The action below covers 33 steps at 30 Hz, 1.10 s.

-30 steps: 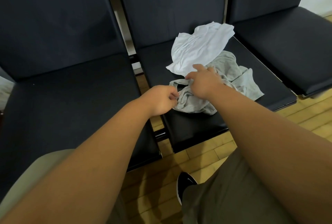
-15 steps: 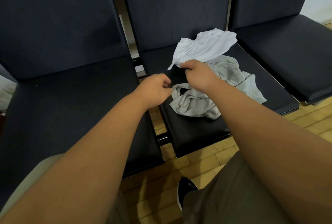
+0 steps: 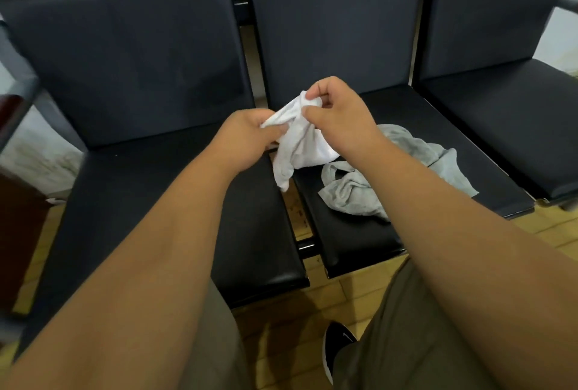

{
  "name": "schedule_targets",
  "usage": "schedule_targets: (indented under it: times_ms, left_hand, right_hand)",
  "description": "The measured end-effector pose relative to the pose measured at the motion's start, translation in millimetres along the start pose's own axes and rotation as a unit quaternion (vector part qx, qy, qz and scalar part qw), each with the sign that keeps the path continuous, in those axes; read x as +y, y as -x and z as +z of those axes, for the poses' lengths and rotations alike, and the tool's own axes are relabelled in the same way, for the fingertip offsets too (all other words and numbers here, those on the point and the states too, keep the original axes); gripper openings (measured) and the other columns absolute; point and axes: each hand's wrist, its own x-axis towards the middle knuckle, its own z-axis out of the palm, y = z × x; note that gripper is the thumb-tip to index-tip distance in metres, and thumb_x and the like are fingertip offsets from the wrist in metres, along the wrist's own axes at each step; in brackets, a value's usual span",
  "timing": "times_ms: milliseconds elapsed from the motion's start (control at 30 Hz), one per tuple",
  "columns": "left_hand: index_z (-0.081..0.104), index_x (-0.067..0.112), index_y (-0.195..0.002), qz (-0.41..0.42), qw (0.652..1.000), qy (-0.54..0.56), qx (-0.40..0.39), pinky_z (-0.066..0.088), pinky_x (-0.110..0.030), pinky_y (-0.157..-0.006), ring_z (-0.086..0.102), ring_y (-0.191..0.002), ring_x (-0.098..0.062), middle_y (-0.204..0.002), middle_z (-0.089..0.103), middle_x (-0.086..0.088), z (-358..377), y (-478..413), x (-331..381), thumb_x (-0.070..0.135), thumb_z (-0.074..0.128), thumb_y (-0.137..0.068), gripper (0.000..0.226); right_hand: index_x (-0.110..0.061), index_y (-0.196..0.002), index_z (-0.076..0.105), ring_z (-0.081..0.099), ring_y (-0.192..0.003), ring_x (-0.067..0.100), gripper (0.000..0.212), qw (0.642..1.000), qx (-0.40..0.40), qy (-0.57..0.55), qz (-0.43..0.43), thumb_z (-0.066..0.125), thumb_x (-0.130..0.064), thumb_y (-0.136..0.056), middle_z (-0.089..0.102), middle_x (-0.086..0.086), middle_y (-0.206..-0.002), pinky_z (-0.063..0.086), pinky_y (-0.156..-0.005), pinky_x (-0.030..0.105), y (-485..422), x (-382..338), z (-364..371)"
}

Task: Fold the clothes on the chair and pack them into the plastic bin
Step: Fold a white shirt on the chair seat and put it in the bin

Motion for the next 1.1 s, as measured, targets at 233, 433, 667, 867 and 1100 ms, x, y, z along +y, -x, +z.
schedule_targets:
  times_ms: [233,433,667,867,1100]
  left_hand:
    - [0.077,0.013,-0.111,0.022,0.988,0.147,0.049,0.064,-0.045,-0.092,0.076,-0.105,-0.023,-0.110,0.079,-0.005,-45,50,31,0.018,0.062,-0.105,0.018]
    - [0.078,0.023,-0.113,0.014,0.977,0.185,0.108,0.063,-0.049,-0.091,0.075,-0.108,-0.025,-0.114,0.078,-0.003,-88,100,40,0.026,0.063,-0.105,0.018]
    - [0.076,0.024,-0.118,0.020,0.970,0.169,0.171,0.064,-0.039,-0.084,0.076,-0.104,-0.024,-0.112,0.078,-0.003,-122,149,36,0.029,0.059,-0.105,0.021]
    - [0.079,0.033,-0.106,-0.023,0.945,0.193,0.265,0.061,-0.041,-0.095,0.075,-0.105,-0.016,-0.107,0.080,0.007,-154,167,18,0.031,0.068,-0.100,0.013]
    - [0.074,0.032,-0.115,-0.079,0.877,0.236,0.411,0.056,-0.046,-0.104,0.069,-0.111,-0.021,-0.117,0.074,0.004,-201,182,-4,0.042,0.071,-0.093,0.024]
  right_hand:
    - [-0.035,-0.122,0.066,0.068,-0.105,0.006,0.030,0.996,0.004,-0.059,-0.073,0.066,-0.017,-0.099,0.069,-0.012,-0.114,0.060,-0.090,0.029,22,-44,15]
    - [-0.037,-0.124,0.068,0.072,-0.102,0.009,0.031,0.988,-0.043,-0.130,-0.068,0.062,-0.015,-0.102,0.073,-0.010,-0.109,0.064,-0.090,0.035,43,-85,46]
    - [-0.034,-0.132,0.063,0.073,-0.107,0.010,0.035,0.971,-0.178,-0.149,-0.050,0.073,-0.031,-0.098,0.073,-0.011,-0.118,0.063,-0.093,0.037,67,-123,101]
    - [-0.033,-0.113,0.066,0.066,-0.095,0.010,0.023,0.978,-0.188,0.033,-0.081,0.060,-0.016,-0.097,0.068,-0.011,-0.106,0.055,-0.074,0.028,69,-131,134]
    - [-0.023,-0.099,0.074,0.073,-0.085,0.028,0.017,0.935,-0.290,0.203,-0.006,0.059,-0.024,-0.092,0.074,0.004,-0.096,0.066,-0.076,0.045,55,-122,150]
